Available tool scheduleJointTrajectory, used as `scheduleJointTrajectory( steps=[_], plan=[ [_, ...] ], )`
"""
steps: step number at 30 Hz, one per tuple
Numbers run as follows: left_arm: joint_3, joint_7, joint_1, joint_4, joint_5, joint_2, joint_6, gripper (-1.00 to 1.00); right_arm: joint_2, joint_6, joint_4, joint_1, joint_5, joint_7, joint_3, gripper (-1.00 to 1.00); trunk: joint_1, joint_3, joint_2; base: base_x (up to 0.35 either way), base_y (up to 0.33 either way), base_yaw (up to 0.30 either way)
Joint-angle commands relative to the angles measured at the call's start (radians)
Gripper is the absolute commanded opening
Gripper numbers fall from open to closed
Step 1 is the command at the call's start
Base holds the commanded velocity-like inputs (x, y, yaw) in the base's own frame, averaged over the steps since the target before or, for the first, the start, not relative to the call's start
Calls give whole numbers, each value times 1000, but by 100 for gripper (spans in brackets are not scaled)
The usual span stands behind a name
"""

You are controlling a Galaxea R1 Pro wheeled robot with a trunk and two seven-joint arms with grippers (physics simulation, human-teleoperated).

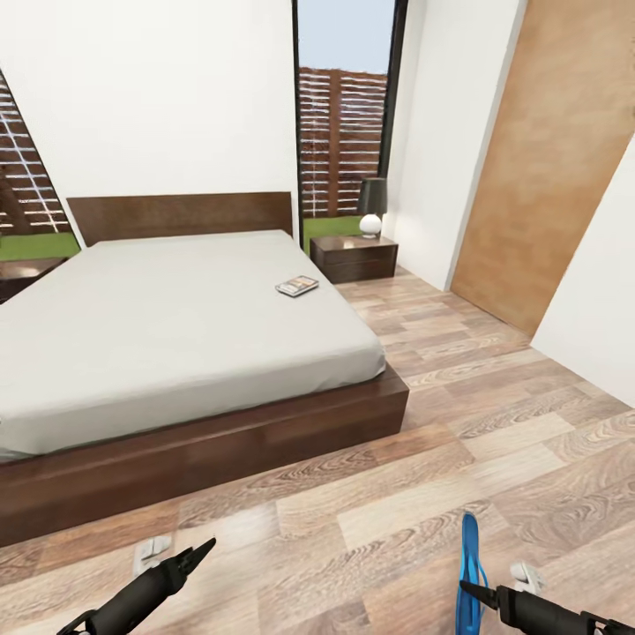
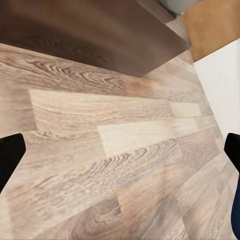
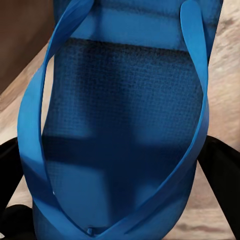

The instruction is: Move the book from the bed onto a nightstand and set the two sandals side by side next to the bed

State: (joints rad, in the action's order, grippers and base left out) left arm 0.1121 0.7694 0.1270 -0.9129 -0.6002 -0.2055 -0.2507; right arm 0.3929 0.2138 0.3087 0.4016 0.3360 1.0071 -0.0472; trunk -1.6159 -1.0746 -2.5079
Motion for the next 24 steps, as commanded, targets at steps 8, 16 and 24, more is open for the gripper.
scheduleJointTrajectory(
  steps=[8,16,24],
  plan=[
    [0,2,0,0,-9,0,-10,100,0,10,0,0,3,3,-3,-100,4,30,2,0,0,0],
    [0,2,0,0,-9,1,-10,100,0,10,0,0,3,2,-3,-100,7,61,3,0,0,0],
    [-1,2,0,0,-9,1,-10,100,0,10,0,0,3,3,-3,-100,11,92,5,0,0,0]
  ],
)
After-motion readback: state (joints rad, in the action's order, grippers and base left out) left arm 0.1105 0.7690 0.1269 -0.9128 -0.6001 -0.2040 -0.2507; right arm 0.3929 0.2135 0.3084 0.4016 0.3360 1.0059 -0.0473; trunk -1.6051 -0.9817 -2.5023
